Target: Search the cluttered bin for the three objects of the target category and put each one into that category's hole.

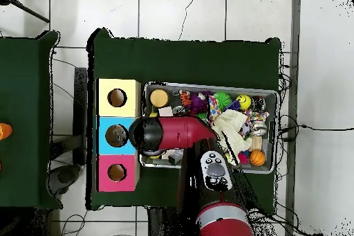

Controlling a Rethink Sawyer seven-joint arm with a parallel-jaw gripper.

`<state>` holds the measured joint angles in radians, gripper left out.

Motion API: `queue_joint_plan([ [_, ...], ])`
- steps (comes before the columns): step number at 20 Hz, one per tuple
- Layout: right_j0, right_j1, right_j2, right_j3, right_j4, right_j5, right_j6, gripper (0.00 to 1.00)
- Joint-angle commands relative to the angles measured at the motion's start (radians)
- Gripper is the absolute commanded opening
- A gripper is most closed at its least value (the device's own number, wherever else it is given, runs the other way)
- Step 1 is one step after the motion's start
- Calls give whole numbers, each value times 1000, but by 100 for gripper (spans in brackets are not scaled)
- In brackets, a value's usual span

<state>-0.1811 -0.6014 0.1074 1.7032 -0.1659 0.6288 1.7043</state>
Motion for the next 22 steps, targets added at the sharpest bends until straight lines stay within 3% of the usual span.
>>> queue_joint_plan([
  [1, 16, 42, 37, 62, -6, -81, 128, 100],
  [7, 35, 51, 24, 47, 3, -86, 137, 100],
  [13, 35, 124, 3, 2, -17, -144, 137, 100],
  [22, 19, 110, 0, 5, -23, -119, 106, 100],
])
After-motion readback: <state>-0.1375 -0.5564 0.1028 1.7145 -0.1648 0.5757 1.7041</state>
